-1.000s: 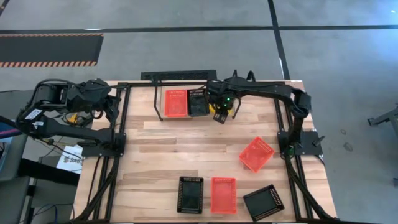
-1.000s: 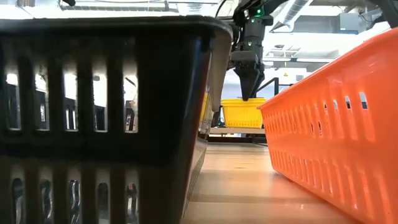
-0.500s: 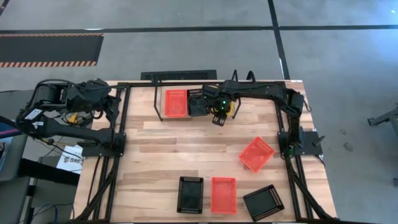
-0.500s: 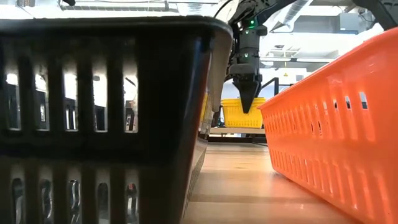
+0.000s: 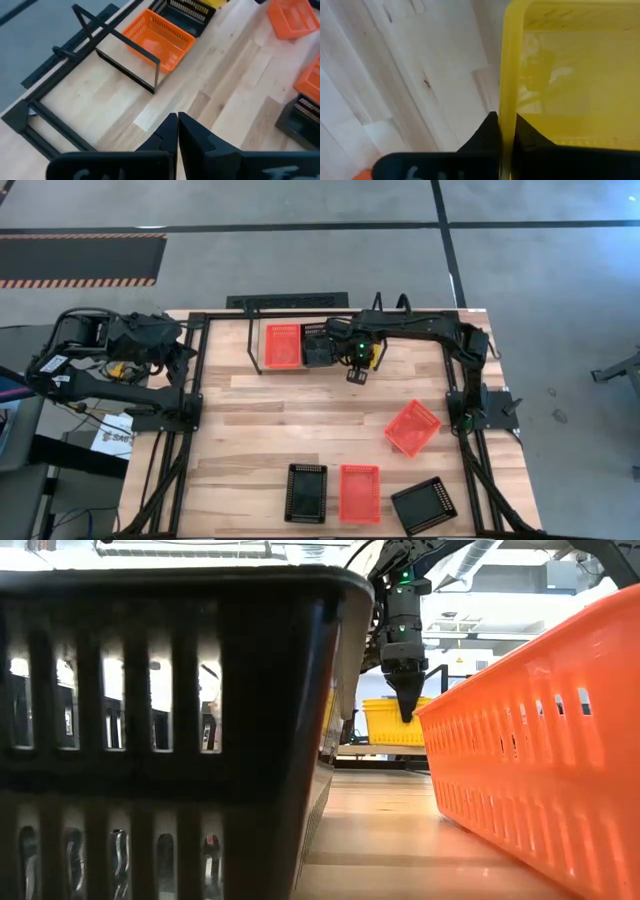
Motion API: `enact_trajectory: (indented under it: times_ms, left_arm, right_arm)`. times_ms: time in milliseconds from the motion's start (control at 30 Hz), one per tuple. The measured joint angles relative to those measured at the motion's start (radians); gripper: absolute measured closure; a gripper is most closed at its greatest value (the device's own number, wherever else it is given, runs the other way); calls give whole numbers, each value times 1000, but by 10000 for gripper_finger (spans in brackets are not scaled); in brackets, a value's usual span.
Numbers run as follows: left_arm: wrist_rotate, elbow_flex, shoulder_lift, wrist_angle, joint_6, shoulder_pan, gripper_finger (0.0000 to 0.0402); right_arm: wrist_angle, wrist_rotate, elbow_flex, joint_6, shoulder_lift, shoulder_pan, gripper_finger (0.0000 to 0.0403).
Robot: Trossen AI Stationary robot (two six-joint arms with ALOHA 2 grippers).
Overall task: Stack baskets on shelf by color
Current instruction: Adjust the stacked yellow basket on the shelf
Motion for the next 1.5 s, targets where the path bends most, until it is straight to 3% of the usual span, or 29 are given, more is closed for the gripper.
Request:
enact_trajectory:
  times_ms: [600,1400,1500]
  left_arm:
    - [30,0,0,-1,6,0,401]
    - [21,0,0,-1,-12,0,401]
    - [21,0,0,-1,-12,0,402]
  right_arm:
    - [-66,-10,0,-286,1,20,390]
    - [19,-13,0,-320,1,-55,390]
    - [4,-10,0,-303,1,-56,365]
